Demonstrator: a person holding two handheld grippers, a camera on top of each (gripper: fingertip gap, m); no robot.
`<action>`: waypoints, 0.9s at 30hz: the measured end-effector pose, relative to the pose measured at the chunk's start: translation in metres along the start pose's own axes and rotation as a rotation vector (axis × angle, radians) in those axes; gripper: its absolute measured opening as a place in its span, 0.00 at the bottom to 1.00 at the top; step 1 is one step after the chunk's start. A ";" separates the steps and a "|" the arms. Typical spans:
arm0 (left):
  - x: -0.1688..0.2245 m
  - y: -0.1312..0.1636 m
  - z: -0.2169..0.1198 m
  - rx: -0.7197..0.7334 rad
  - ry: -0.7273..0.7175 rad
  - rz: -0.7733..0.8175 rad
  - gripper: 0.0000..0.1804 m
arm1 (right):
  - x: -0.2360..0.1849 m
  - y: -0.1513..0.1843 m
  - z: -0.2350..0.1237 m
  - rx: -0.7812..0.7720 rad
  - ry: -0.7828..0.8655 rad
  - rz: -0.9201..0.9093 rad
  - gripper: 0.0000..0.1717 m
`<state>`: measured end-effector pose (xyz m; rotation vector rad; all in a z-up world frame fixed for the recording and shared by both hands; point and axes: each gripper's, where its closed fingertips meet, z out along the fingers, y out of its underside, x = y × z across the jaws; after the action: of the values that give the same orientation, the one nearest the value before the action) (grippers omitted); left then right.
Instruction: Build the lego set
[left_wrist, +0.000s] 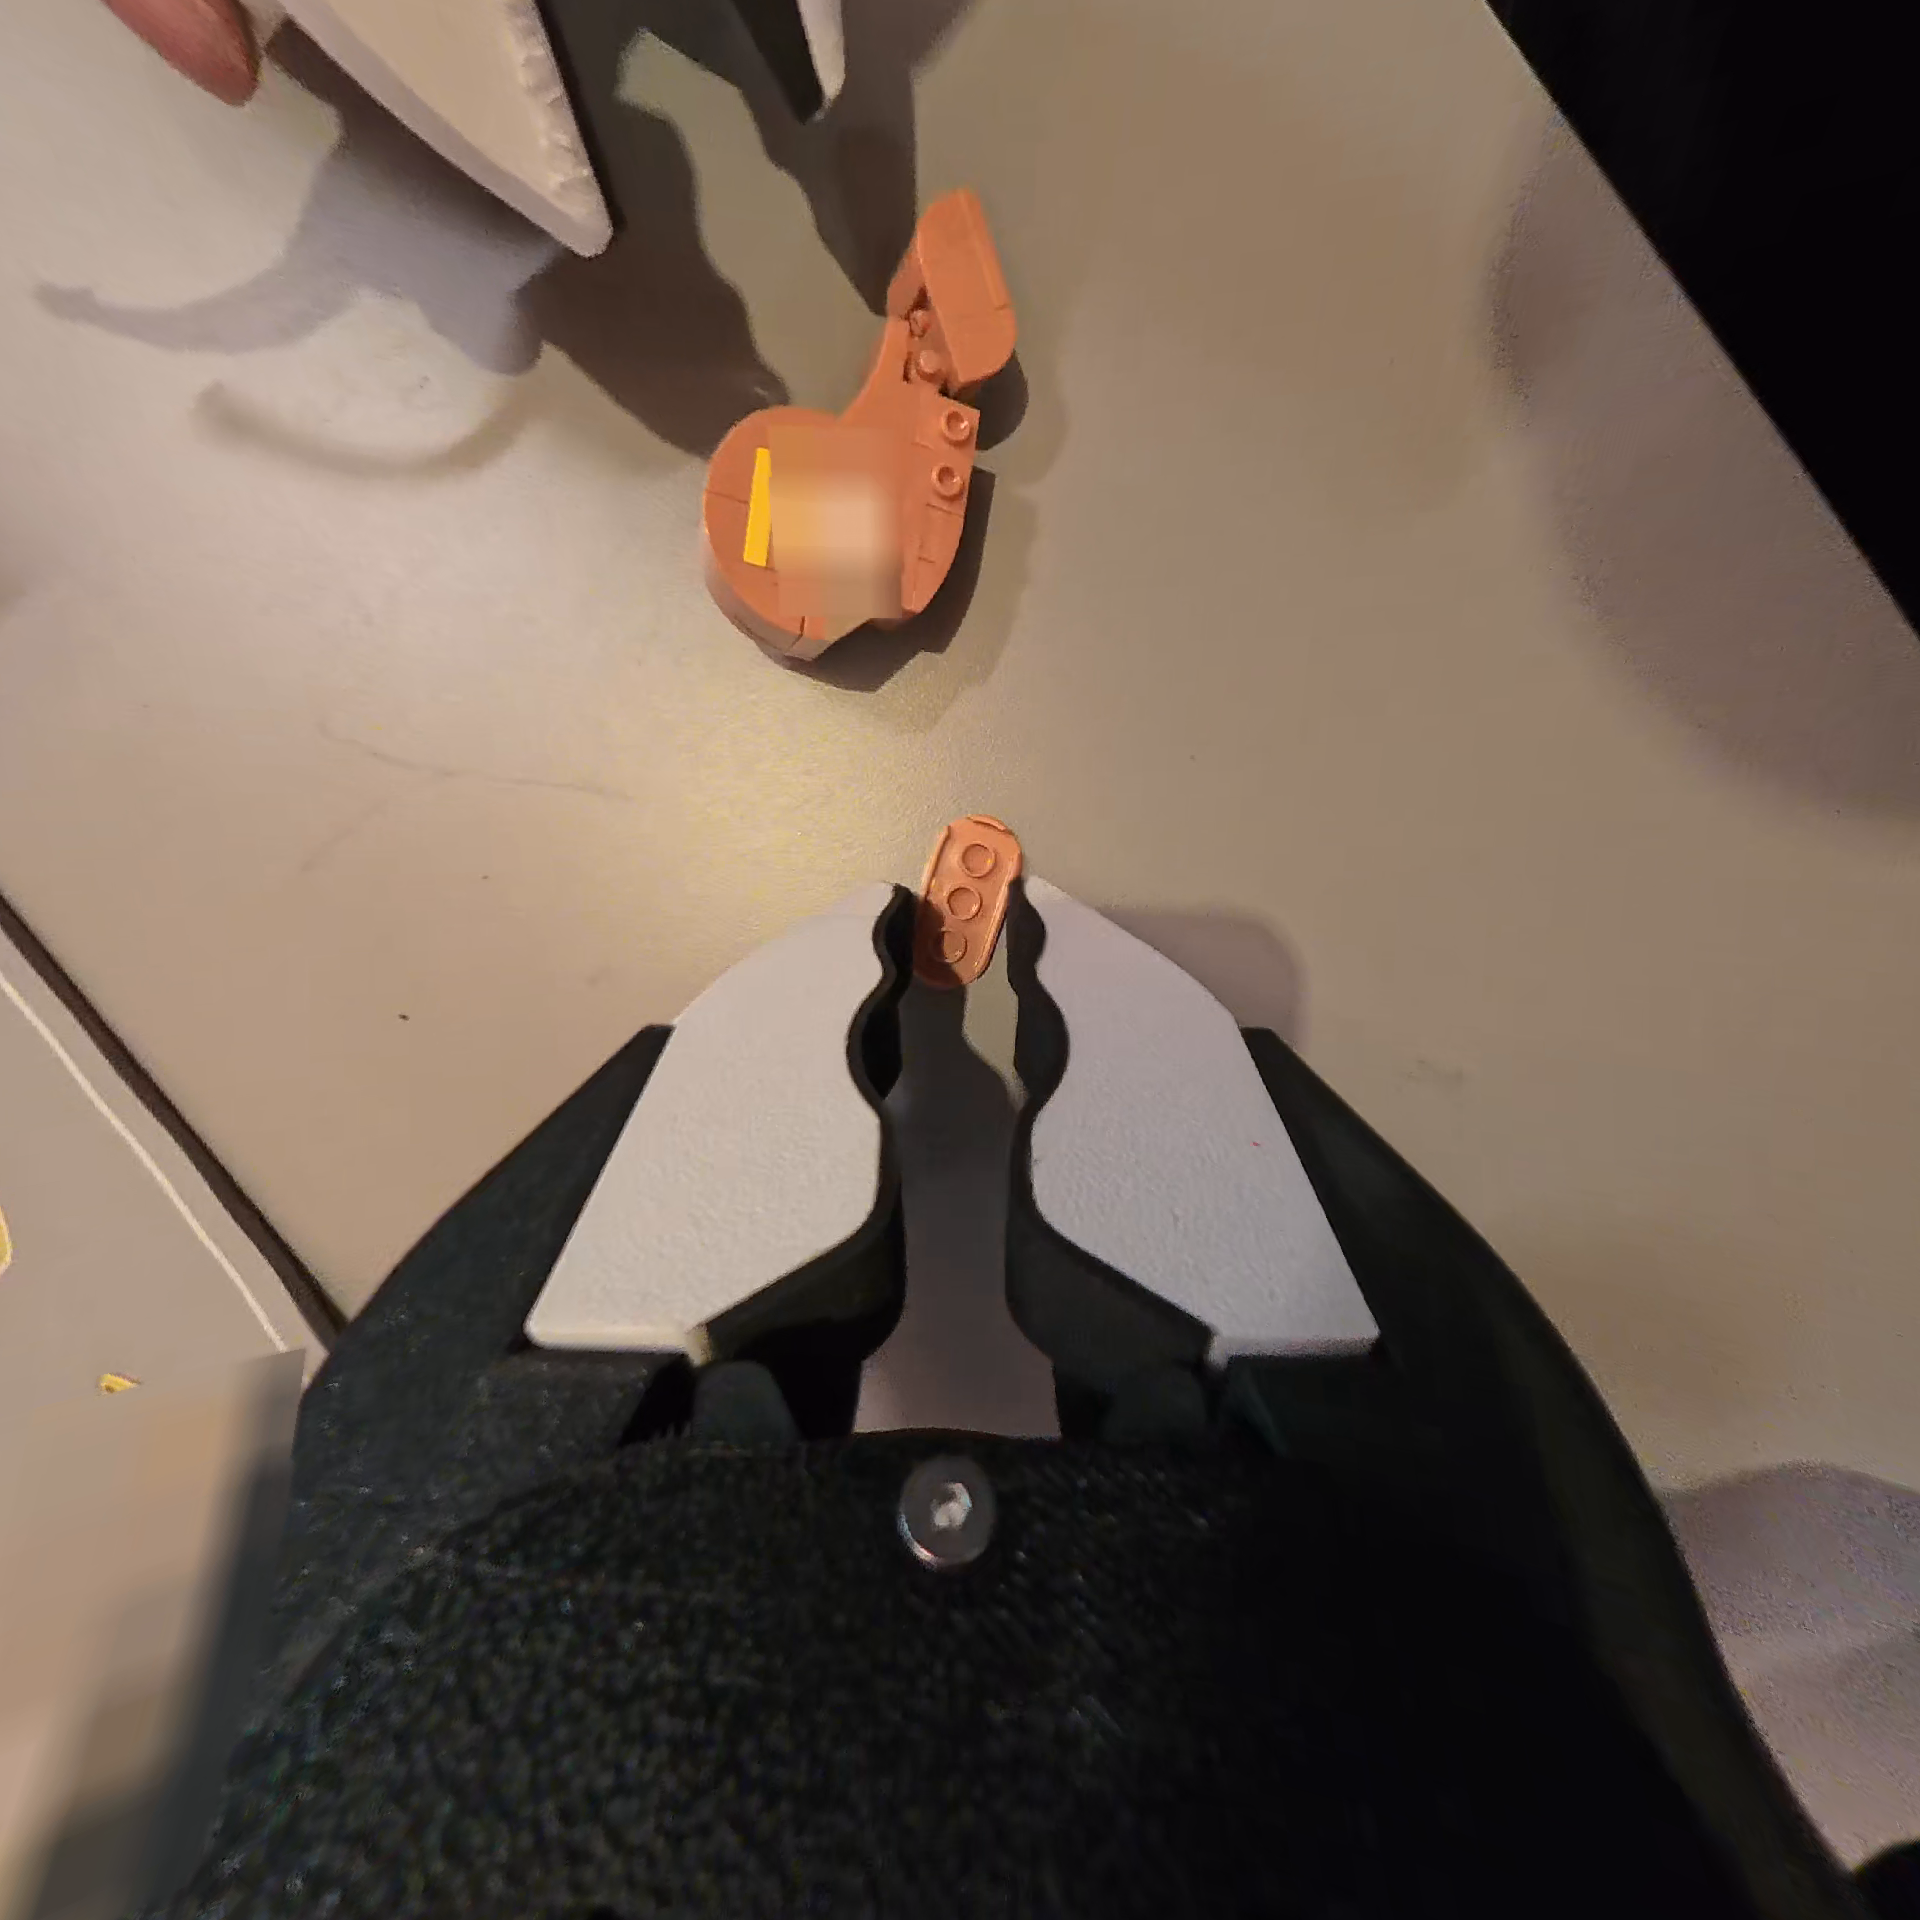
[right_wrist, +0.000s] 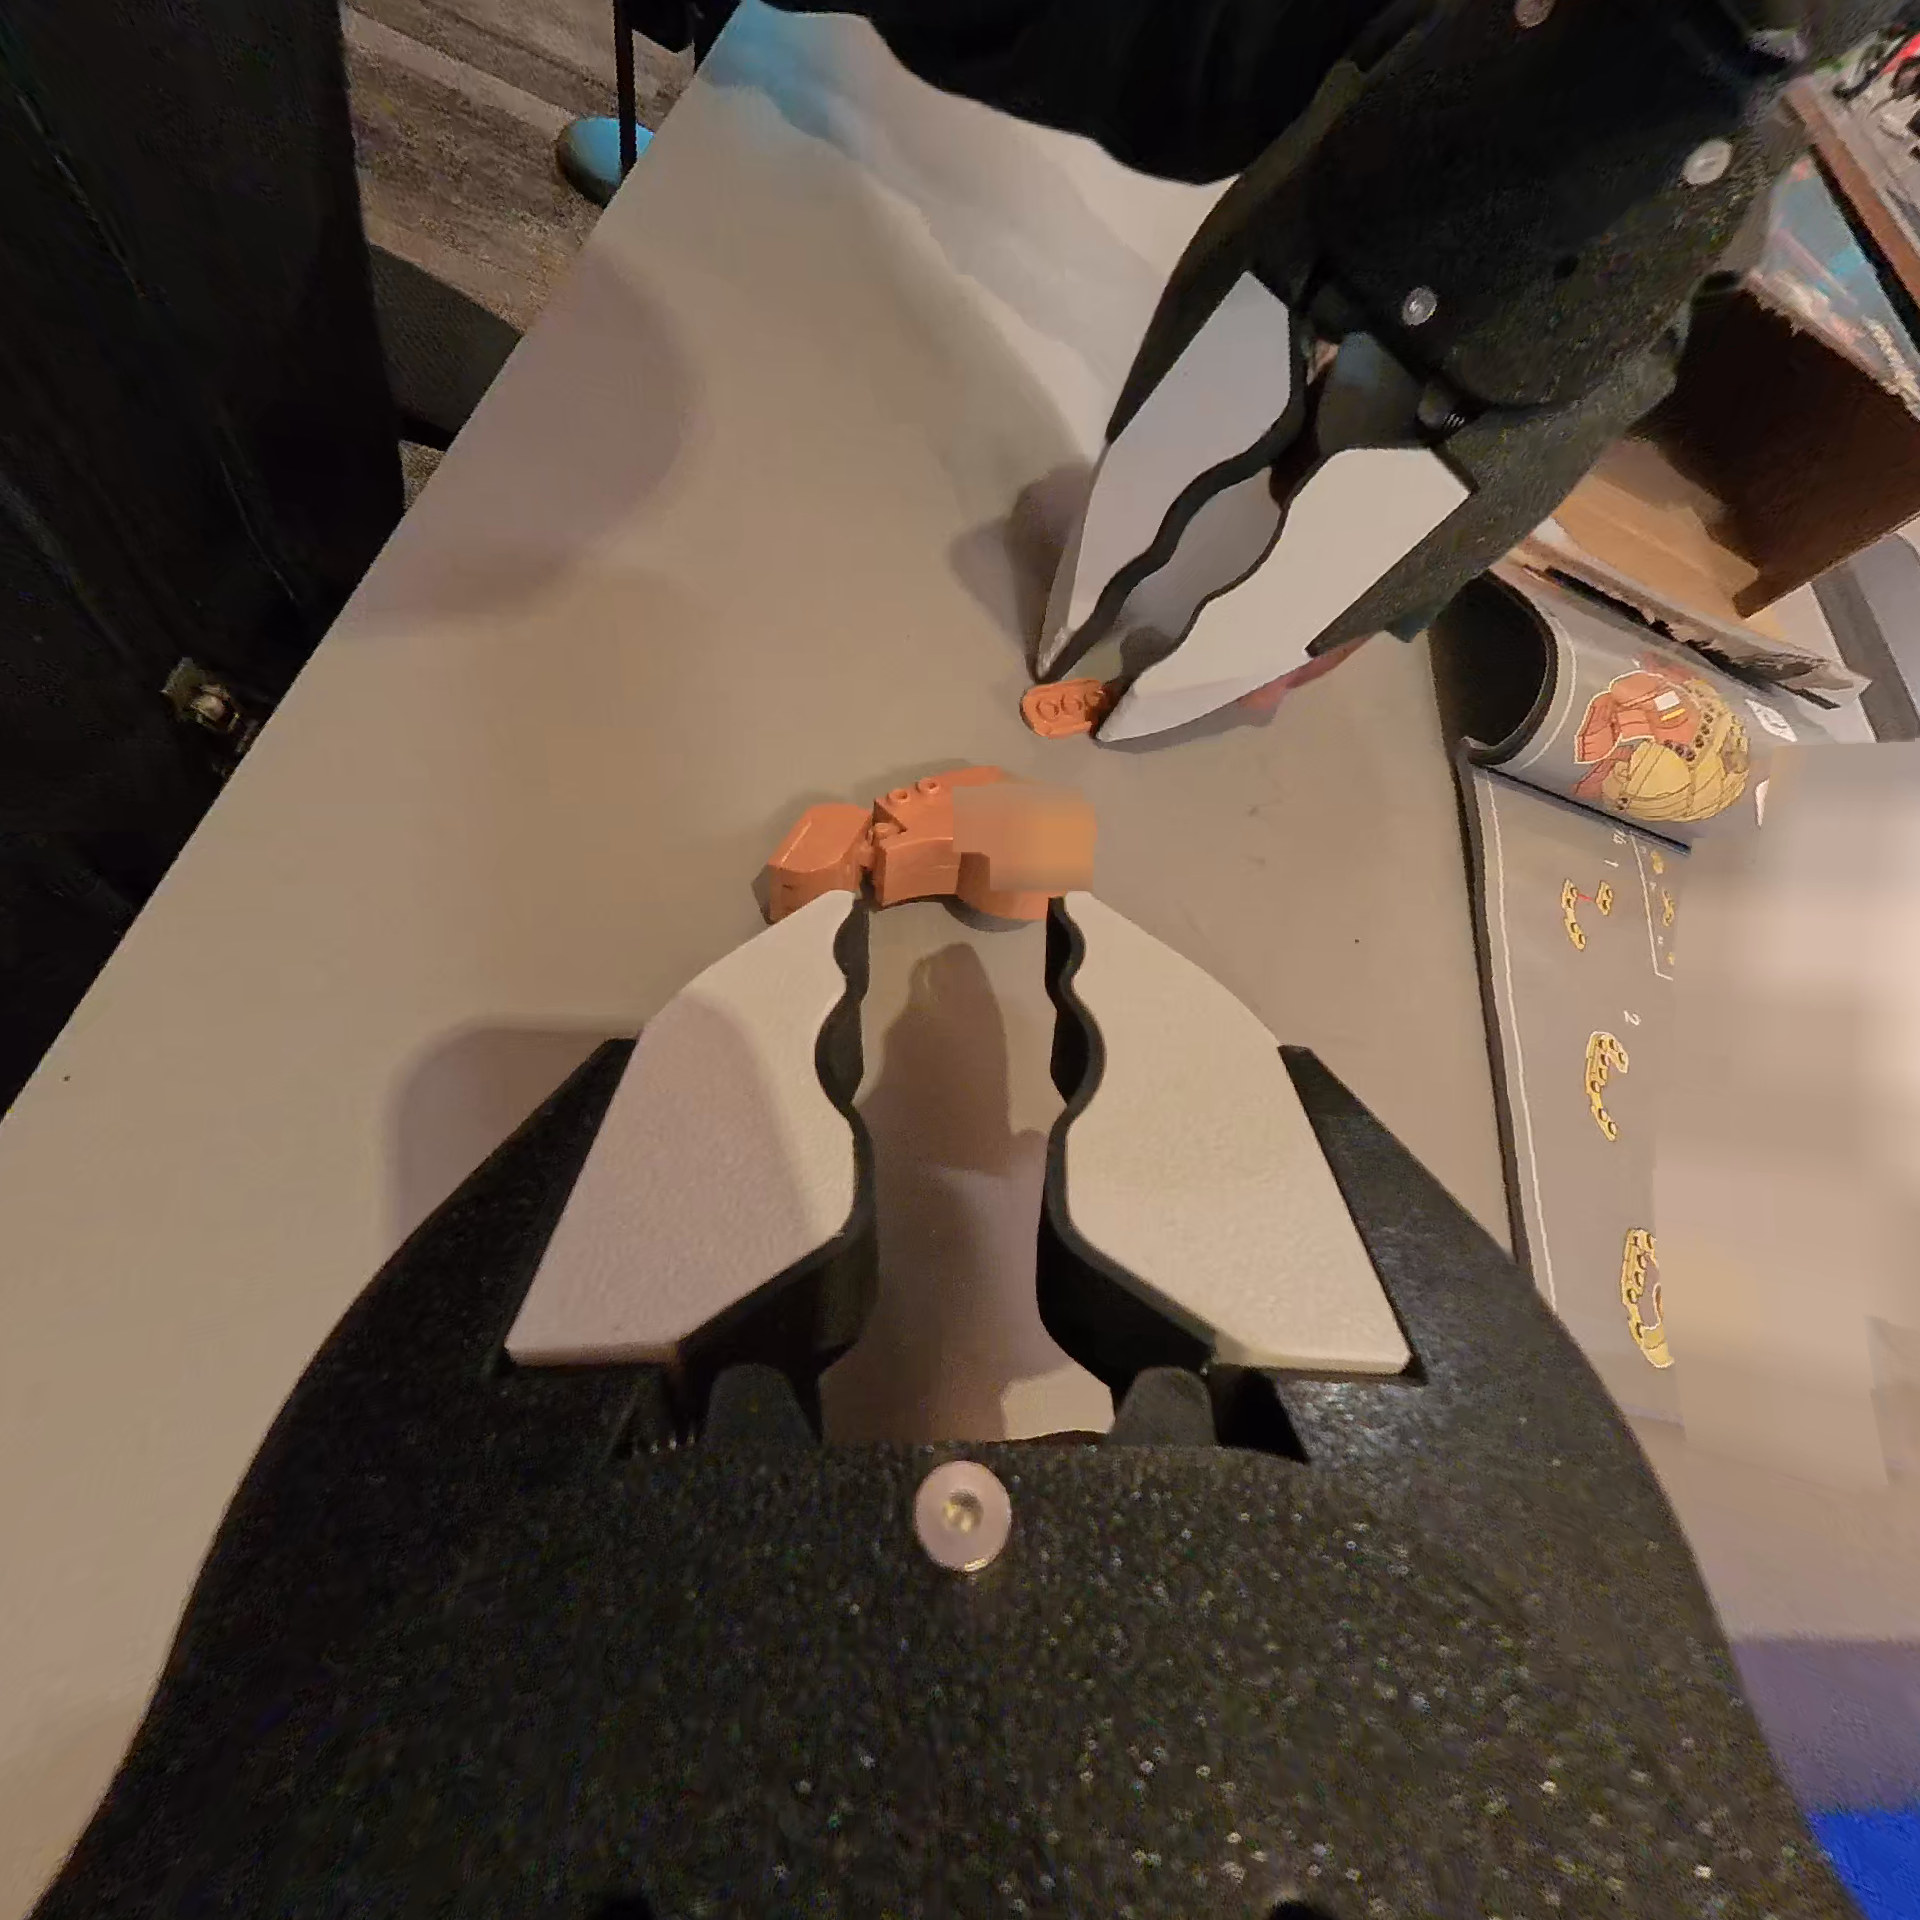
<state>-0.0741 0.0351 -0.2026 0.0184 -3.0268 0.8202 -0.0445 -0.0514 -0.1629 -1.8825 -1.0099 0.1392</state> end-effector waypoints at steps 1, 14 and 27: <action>0.000 0.000 0.000 0.013 -0.019 -0.024 0.09 | 0.001 -0.001 0.000 0.002 0.004 -0.002 0.19; -0.004 -0.045 -0.014 0.403 -0.175 -0.394 0.09 | 0.009 -0.026 0.013 -0.010 0.157 -0.184 0.19; 0.001 -0.073 -0.026 0.524 -0.157 -0.568 0.09 | 0.008 -0.040 0.029 -0.057 0.274 -0.320 0.14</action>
<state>-0.0746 -0.0148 -0.1437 0.9211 -2.5864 1.5296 -0.0765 -0.0177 -0.1447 -1.7075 -1.1146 -0.3298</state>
